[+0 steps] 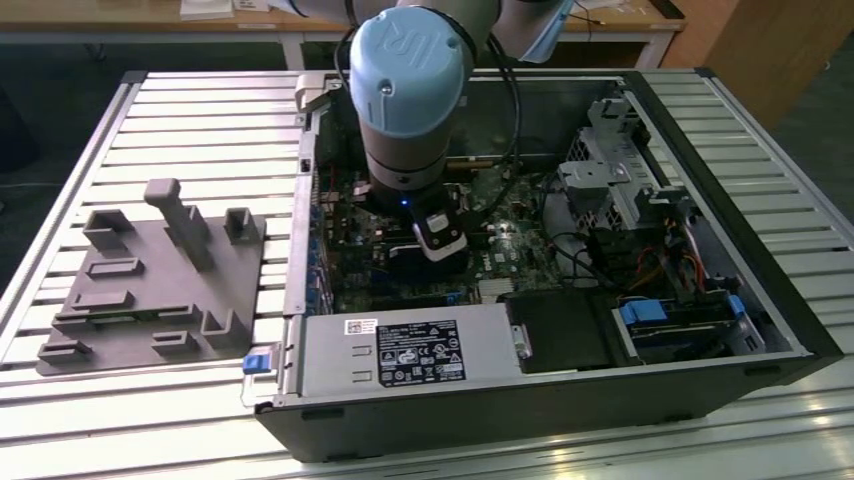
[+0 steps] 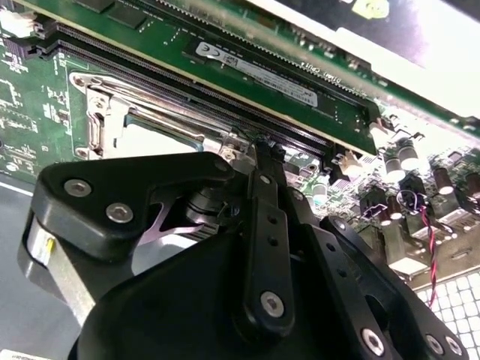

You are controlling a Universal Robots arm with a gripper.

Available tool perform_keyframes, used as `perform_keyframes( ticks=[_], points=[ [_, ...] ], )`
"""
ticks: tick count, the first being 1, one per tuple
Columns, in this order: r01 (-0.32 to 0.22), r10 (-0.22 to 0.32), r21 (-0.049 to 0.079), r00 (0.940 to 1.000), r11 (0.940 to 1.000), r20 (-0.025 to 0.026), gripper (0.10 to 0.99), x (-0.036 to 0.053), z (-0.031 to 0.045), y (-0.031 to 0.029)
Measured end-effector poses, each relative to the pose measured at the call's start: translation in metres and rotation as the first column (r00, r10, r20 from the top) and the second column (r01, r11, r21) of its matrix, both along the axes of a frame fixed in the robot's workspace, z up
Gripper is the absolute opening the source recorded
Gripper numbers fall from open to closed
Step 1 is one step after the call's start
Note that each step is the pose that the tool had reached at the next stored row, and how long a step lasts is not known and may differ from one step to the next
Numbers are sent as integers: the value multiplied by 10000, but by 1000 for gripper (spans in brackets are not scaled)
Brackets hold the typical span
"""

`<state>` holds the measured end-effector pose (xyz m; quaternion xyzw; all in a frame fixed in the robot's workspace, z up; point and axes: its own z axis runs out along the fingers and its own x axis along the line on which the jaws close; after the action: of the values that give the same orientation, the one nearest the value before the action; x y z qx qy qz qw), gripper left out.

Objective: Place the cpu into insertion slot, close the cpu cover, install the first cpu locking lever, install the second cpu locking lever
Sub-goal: 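Install the second cpu locking lever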

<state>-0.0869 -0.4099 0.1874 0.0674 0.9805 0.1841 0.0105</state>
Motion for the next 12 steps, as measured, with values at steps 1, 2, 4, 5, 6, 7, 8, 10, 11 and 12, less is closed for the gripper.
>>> perform_keyframes(
  ticks=[1,2,4,5,6,7,8,10,11,12],
  points=[
    [0,0,6,10000,10000,3,106,1,9,1],
    [0,0,5,10000,10000,2,106,0,23,1],
    [1,-1,2,10000,10000,1,106,0,66,0],
    [0,0,1,10000,10000,1,106,0,90,0],
    [1,-1,0,10000,10000,1,106,0,111,0],
    [1,-1,0,10000,10000,1,106,0,132,0],
    [1,-1,1,10000,10000,2,106,0,151,0],
    [1,-1,-2,10000,10000,0,106,0,196,0],
    [3,-3,-8,10000,10000,0,106,0,216,0],
    [7,-7,-24,10000,10000,0,106,0,233,0]
  ],
)
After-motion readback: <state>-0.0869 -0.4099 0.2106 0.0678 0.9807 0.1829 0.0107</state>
